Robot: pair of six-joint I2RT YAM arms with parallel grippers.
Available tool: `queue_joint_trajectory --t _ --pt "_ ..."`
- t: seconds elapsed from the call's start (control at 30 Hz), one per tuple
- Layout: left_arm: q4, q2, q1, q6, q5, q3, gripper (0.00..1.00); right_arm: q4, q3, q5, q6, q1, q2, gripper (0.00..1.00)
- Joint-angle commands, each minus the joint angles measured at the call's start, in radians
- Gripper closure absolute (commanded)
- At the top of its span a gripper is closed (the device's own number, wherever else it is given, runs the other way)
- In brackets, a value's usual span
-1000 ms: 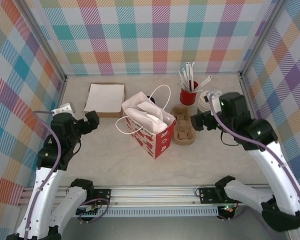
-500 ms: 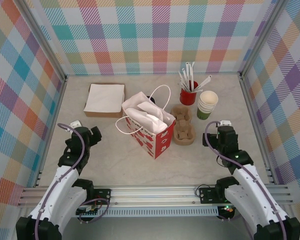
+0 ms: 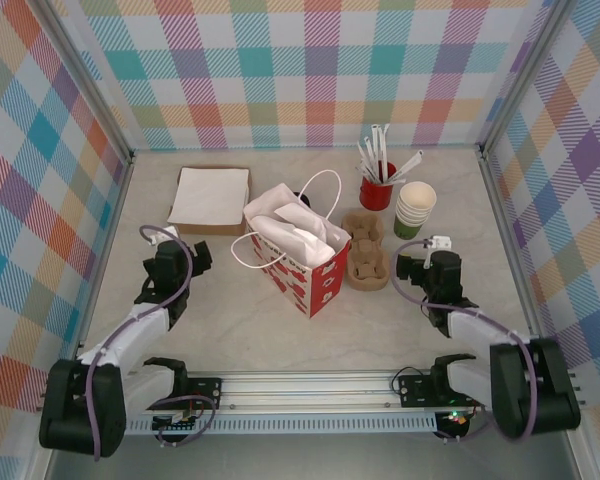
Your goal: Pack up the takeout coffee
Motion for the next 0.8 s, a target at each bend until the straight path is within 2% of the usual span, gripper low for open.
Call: queue_joint_trajectory --t 0.0,0.1,0.23,0.37,0.47,0.5,0.77 --pt "0.228 0.082 0.010 0.084 0.041 -0.022 0.00 0.273 0.065 -0.109 -0.049 -0.026 0.110 0.00" --pt "0.352 0.184 0.009 0.144 0.086 -0.014 0.00 0.329 0.116 -0.147 -0.108 -0.032 0.227 0.00" --pt "0.503 0.300 0.013 0.211 0.167 -0.009 0.00 0.460 0.105 -0.192 -0.093 -0.058 0.359 0.00" --pt "0.625 0.412 0.016 0.215 0.230 -0.017 0.00 0.329 0.174 -0.258 -0.040 -0.120 0.365 0.00" --pt "0.706 0.498 0.021 0.241 0.293 -0.014 0.00 0.338 0.168 -0.268 -0.038 -0.127 0.367 0.00" --pt "0.636 0.483 0.031 0.233 0.311 0.006 0.00 0.342 0.170 -0.266 -0.040 -0.124 0.367 0.00" --pt "0.597 0.496 0.065 0.194 0.318 0.036 0.00 0.338 0.171 -0.254 -0.045 -0.120 0.366 0.00"
